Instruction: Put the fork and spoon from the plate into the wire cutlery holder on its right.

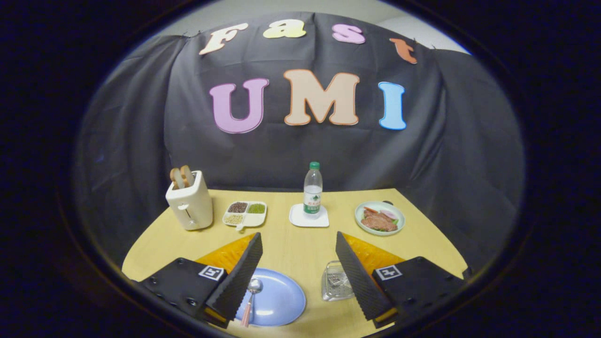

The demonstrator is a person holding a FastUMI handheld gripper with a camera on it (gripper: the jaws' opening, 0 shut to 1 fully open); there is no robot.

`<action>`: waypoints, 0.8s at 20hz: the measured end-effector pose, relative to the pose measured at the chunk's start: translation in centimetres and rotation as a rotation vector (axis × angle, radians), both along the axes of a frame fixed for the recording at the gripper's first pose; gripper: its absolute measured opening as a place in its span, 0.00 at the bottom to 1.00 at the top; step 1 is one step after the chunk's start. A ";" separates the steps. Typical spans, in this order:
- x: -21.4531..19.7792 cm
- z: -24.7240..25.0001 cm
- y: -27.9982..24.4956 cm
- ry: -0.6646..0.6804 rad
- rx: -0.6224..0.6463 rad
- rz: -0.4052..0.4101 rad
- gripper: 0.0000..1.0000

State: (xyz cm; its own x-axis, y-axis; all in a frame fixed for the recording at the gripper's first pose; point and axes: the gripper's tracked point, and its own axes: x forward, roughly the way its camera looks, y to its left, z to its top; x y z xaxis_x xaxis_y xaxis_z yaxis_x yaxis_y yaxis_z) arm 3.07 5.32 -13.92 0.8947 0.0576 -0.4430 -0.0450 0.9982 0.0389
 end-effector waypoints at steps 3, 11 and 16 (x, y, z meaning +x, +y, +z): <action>-1.9 -2.3 1.1 -0.004 0.002 -0.025 1.00; -7.7 -12.0 6.7 0.139 0.029 0.033 1.00; -10.0 -16.9 8.0 0.240 0.029 0.042 1.00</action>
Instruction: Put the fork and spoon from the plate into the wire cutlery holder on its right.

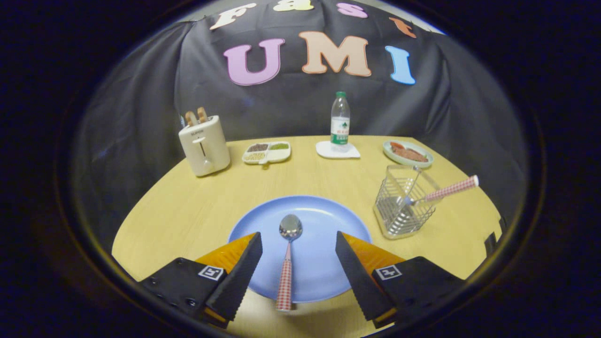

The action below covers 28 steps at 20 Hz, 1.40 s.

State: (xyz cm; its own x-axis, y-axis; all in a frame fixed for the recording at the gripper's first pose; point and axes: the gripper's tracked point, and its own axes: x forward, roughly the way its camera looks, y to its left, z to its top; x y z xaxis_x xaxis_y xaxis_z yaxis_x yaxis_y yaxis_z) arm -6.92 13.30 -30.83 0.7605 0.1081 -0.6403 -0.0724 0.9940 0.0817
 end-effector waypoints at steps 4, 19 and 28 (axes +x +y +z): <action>-1.2 -3.1 0.2 0.060 -0.009 -0.007 1.00; -1.8 -5.2 0.0 0.143 -0.029 0.005 0.11; -0.2 -0.3 -1.9 0.111 -0.031 0.006 0.11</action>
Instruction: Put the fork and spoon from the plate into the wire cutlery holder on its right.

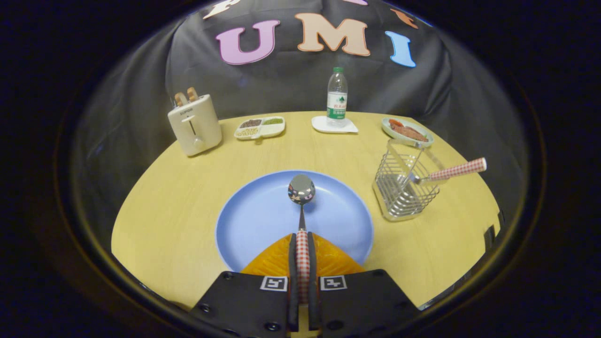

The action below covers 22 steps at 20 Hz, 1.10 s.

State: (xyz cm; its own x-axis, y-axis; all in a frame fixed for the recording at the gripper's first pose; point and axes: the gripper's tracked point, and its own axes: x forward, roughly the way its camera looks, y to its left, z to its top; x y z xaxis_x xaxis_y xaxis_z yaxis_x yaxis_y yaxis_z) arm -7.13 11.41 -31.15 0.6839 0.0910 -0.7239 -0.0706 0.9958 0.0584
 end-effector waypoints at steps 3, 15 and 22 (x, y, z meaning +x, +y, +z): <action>1.3 3.8 -2.1 -0.040 -0.015 0.001 0.11; 6.3 14.0 -14.1 0.050 -0.015 0.057 0.11; 4.8 12.3 -18.6 0.399 -0.093 0.198 0.11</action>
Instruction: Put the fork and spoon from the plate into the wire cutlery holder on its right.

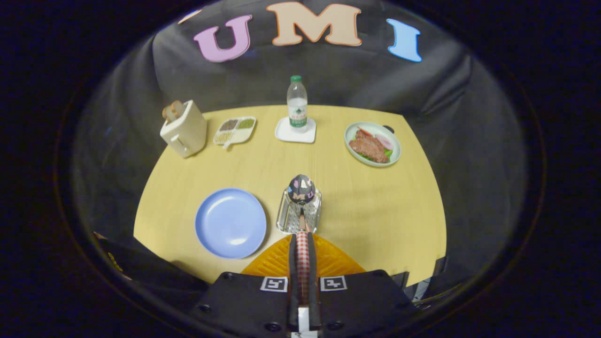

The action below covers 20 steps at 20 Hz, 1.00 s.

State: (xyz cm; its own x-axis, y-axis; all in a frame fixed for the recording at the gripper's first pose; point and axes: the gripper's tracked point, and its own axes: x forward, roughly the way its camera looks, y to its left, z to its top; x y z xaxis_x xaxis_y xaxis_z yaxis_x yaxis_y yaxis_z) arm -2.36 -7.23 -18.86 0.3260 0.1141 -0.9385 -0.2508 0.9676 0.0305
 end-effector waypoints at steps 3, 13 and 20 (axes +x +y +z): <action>-0.5 -1.4 -0.5 0.137 -0.047 0.081 0.11; 1.6 -6.3 -0.2 0.376 -0.100 0.111 0.11; 2.7 -7.8 0.7 0.381 -0.102 0.104 0.12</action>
State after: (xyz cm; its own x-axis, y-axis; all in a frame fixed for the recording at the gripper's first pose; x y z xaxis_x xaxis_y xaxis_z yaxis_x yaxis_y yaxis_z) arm 0.29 -6.55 -26.69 -0.0554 0.0284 -0.9981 -0.3363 0.9406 0.0455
